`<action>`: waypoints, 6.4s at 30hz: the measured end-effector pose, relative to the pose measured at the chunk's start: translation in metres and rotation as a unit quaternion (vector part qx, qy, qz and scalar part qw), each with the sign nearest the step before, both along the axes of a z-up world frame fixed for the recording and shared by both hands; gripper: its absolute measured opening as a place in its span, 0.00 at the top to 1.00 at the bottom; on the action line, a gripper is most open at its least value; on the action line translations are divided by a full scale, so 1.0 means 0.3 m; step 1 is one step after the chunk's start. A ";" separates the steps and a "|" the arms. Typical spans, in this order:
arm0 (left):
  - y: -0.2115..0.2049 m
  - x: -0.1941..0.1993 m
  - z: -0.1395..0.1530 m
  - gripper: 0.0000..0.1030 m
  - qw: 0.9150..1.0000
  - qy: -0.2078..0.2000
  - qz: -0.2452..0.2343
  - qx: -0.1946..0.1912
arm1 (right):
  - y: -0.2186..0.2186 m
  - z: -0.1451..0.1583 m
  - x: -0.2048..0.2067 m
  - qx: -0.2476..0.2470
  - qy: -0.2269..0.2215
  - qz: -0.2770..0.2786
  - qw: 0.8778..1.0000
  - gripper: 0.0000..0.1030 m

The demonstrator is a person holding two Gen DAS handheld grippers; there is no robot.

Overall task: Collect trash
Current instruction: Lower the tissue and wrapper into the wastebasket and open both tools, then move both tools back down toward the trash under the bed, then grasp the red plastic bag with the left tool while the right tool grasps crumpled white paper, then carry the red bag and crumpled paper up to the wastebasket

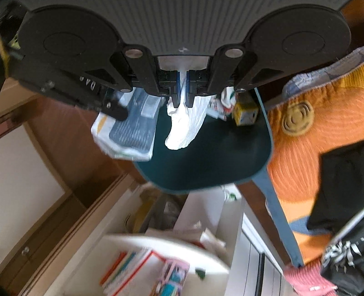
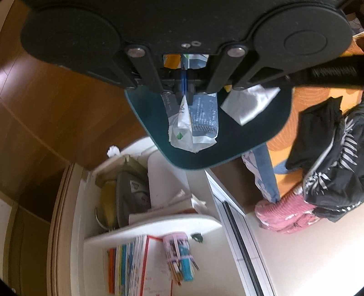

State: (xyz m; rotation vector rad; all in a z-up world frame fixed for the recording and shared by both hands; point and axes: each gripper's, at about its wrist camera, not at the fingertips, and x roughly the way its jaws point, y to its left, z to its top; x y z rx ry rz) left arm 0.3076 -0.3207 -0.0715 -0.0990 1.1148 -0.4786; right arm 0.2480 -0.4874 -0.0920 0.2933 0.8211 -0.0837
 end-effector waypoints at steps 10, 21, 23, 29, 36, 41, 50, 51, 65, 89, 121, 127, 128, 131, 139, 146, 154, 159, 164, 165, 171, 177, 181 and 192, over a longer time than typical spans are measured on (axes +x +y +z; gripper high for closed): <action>-0.054 0.019 -0.142 0.96 0.998 0.025 -0.020 0.048 | -0.015 -0.061 0.023 0.012 0.027 -0.007 1.000 0.87; -0.040 -0.002 -0.140 0.70 0.998 0.029 -0.017 0.046 | -0.016 0.008 -0.048 0.015 0.019 -0.002 1.000 0.71; -0.033 -0.013 -0.120 0.54 0.999 0.022 -0.013 0.043 | -0.016 0.030 -0.066 0.013 0.014 -0.001 1.000 0.70; -0.002 -0.059 -0.052 0.45 0.999 0.000 -0.010 0.037 | 0.007 0.104 -0.123 0.005 0.002 0.006 1.000 0.66; 0.069 -0.133 0.044 0.44 0.999 -0.027 -0.009 0.030 | 0.077 0.201 -0.206 -0.004 -0.020 0.030 0.999 0.55; 0.136 -0.193 0.116 0.44 0.999 -0.045 -0.010 0.028 | 0.149 0.270 -0.269 -0.011 -0.037 0.055 0.998 0.53; 0.331 -0.311 0.263 0.35 0.997 -0.083 -0.002 0.008 | 0.305 0.388 -0.359 -0.021 -0.069 0.103 0.992 0.50; 0.359 -0.326 0.279 0.34 0.996 -0.087 0.003 0.007 | 0.327 0.397 -0.367 -0.023 -0.072 0.108 0.991 0.50; 0.778 -0.500 0.359 0.19 0.988 -0.133 0.068 0.023 | 0.695 0.410 -0.414 -0.024 -0.081 0.205 0.975 0.47; 1.311 -0.390 -0.403 0.18 0.982 0.035 0.173 0.072 | 1.146 -0.346 -0.133 -0.032 0.133 0.312 0.940 0.46; 1.237 -0.170 -1.458 0.18 0.959 0.191 -0.045 0.204 | 1.300 -1.343 0.106 -0.198 0.286 0.499 0.794 0.46; 1.198 -0.175 -1.533 0.19 0.956 0.192 -0.082 0.205 | 1.285 -1.403 0.104 -0.194 0.297 0.501 0.790 0.48; 1.190 -0.176 -1.545 0.19 0.956 0.192 -0.087 0.205 | 1.285 -1.407 0.102 -0.194 0.298 0.501 0.789 0.49; 1.178 -0.178 -1.563 0.27 0.955 0.192 -0.098 0.205 | 1.291 -1.415 0.088 -0.195 0.296 0.504 0.788 0.49; 1.166 -0.179 -1.577 0.49 0.956 0.201 -0.088 0.196 | 1.315 -1.413 0.034 -0.203 0.296 0.500 0.788 0.64; 1.192 -0.172 -1.542 0.62 0.955 0.215 -0.069 0.190 | 1.313 -1.326 -0.001 -0.174 0.306 0.457 0.817 0.66; 1.237 -0.164 -1.399 0.68 0.959 0.229 -0.015 0.166 | 1.310 -1.127 -0.023 -0.170 0.296 0.429 0.836 0.66; 1.260 -0.197 -1.274 0.69 0.961 0.228 0.021 0.156 | 1.284 -0.971 -0.033 -0.166 0.285 0.398 0.856 0.67; 1.264 -0.221 -1.110 0.69 0.966 0.211 0.058 0.138 | 1.245 -0.810 -0.063 -0.141 0.264 0.357 0.885 0.67; 1.267 -0.228 -1.067 0.69 0.967 0.207 0.068 0.132 | 1.238 -0.775 -0.072 -0.135 0.259 0.351 0.890 0.67; 1.257 -0.303 -0.822 0.69 0.973 0.177 0.106 0.104 | 1.174 -0.565 -0.174 -0.112 0.216 0.325 0.914 0.67; 1.229 -0.404 -0.577 0.69 0.978 0.139 0.131 0.088 | 1.091 -0.357 -0.276 -0.080 0.163 0.300 0.936 0.67; 1.188 -0.459 -0.430 0.69 0.982 0.104 0.140 0.073 | 1.019 -0.197 -0.337 -0.063 0.122 0.284 0.949 0.67; 0.991 -0.500 -0.047 0.69 0.990 0.020 0.137 0.037 | 0.776 0.106 -0.407 -0.042 0.037 0.240 0.969 0.67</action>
